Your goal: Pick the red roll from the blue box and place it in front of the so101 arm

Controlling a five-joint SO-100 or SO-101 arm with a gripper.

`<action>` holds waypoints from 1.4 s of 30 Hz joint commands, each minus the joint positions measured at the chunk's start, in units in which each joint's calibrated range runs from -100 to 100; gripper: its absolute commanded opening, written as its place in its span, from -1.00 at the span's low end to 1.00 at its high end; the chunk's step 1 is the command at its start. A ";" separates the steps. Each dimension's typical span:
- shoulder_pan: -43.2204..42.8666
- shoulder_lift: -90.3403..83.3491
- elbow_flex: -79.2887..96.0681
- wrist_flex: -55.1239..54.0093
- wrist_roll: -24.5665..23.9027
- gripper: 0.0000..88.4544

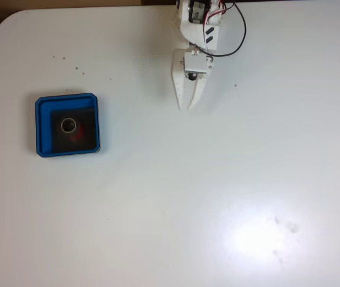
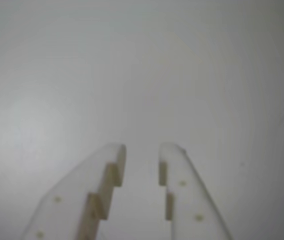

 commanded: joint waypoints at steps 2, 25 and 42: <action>10.86 -0.27 0.63 -1.09 -0.03 -0.98; 39.87 12.69 -8.45 -1.09 0.32 -0.98; 39.78 67.45 -63.07 -1.09 -0.03 -0.98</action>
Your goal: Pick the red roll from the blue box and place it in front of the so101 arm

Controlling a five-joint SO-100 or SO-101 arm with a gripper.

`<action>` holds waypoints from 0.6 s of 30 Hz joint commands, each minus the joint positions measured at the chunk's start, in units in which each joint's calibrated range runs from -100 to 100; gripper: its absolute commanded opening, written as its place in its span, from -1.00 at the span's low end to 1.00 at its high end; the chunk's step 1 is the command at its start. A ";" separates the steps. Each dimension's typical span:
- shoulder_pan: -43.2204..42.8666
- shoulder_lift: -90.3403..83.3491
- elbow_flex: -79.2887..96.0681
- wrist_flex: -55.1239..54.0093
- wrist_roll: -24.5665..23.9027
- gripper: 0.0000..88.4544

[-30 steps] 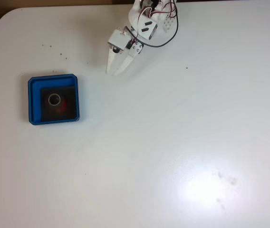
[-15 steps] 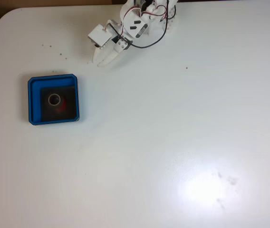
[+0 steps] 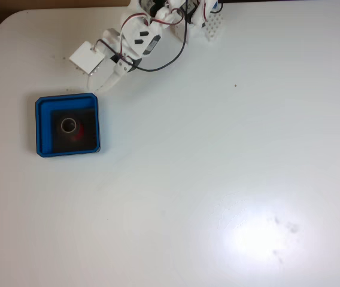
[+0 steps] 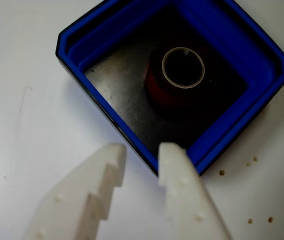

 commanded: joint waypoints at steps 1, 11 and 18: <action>0.39 10.01 -13.75 -1.09 -0.12 -0.98; 0.49 35.01 -38.46 5.18 -0.12 -0.98; 0.49 48.31 -60.56 26.47 -0.20 -0.98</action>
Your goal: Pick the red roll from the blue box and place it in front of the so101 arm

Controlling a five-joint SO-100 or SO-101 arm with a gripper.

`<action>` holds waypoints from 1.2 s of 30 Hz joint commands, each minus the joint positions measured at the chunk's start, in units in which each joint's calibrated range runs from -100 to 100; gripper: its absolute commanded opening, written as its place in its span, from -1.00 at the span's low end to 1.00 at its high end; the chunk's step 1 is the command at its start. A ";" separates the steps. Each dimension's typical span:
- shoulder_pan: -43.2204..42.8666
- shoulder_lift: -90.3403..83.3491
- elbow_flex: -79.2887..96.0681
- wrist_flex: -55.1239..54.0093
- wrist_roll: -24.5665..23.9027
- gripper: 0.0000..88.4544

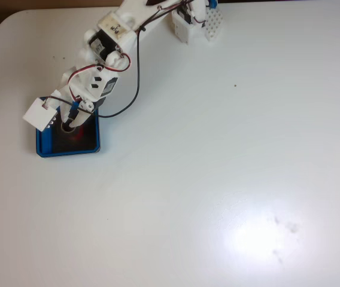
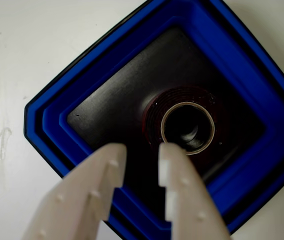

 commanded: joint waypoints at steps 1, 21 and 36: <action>0.49 5.10 -13.75 9.81 -0.20 -0.98; 1.17 20.98 -24.44 12.62 -0.20 -0.96; 3.22 23.58 -25.70 12.62 0.23 -0.73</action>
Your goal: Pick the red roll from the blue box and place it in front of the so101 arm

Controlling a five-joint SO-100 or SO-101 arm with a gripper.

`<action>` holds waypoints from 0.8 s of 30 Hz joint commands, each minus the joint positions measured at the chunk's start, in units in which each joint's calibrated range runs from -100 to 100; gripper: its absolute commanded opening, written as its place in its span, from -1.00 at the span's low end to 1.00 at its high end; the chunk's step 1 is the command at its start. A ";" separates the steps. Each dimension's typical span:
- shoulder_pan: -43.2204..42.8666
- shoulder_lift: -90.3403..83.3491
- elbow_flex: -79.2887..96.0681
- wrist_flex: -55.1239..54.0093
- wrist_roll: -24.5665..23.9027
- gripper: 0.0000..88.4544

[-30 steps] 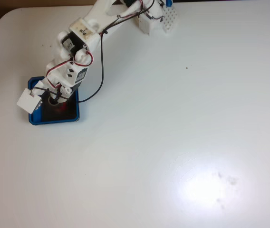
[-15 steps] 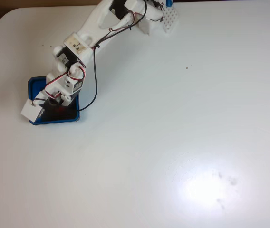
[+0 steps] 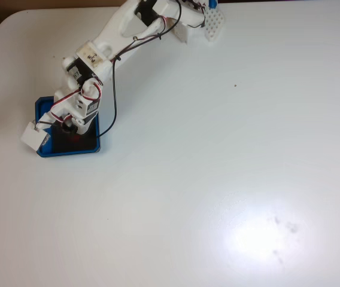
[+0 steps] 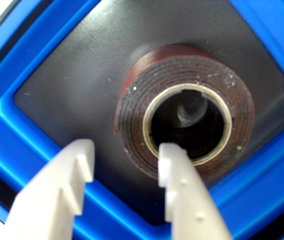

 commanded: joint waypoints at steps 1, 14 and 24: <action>0.45 0.45 -3.46 -0.03 0.41 -0.73; 0.36 1.88 -3.55 -0.19 -0.38 -0.70; -0.04 1.96 -3.55 -0.28 -8.00 -0.70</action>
